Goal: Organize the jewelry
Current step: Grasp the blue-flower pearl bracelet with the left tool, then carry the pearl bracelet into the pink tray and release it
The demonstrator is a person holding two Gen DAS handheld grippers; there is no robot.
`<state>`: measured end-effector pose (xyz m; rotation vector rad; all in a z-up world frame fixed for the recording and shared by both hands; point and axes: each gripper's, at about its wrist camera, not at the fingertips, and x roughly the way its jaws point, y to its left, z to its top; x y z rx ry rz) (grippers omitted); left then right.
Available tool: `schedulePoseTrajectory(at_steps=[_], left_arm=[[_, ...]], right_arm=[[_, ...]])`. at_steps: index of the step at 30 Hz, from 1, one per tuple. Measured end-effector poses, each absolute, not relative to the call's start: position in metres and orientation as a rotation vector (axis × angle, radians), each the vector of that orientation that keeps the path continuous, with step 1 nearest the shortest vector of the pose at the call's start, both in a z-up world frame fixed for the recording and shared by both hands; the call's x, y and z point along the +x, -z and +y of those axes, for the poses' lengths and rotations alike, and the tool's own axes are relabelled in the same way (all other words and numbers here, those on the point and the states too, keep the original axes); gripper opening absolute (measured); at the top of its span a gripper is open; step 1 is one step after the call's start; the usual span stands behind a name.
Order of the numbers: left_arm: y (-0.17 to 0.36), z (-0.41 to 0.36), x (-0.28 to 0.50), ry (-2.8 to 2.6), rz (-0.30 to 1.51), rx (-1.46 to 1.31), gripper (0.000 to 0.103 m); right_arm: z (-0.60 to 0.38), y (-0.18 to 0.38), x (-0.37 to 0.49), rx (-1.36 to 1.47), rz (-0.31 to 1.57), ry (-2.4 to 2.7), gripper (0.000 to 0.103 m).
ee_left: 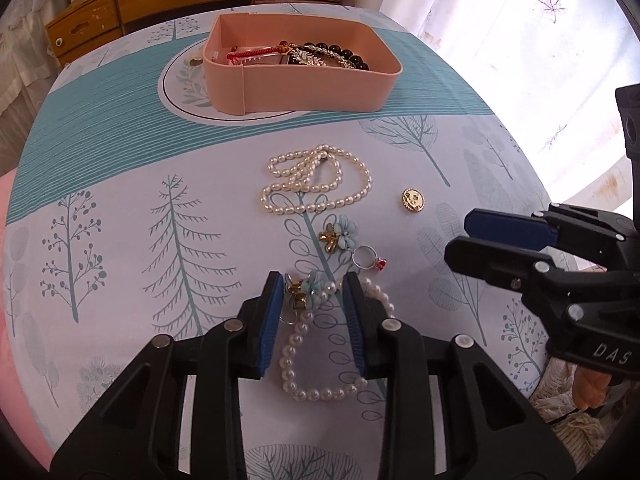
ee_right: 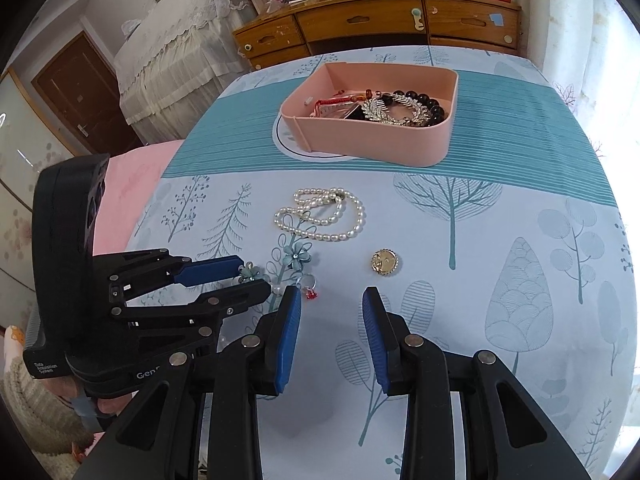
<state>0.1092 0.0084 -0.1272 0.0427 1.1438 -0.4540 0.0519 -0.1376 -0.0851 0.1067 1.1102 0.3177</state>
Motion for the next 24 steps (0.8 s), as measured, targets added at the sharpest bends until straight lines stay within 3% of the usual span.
schedulePoseTrajectory(at_steps=[3,6,24], left_arm=[[0.129,0.006,0.113,0.454,1.154,0.045,0.013],[0.130,0.003,0.113,0.448,1.148,0.060,0.012],[0.105,0.040,0.099,0.356,1.084,-0.039,0.012]], right_arm=[[-0.136,0.089,0.054,0.106,1.117,-0.320,0.032],[-0.137,0.091,0.055,0.107,1.117,-0.319,0.032],[-0.101,0.112,0.082,0.018,1.127,-0.423,0.032]])
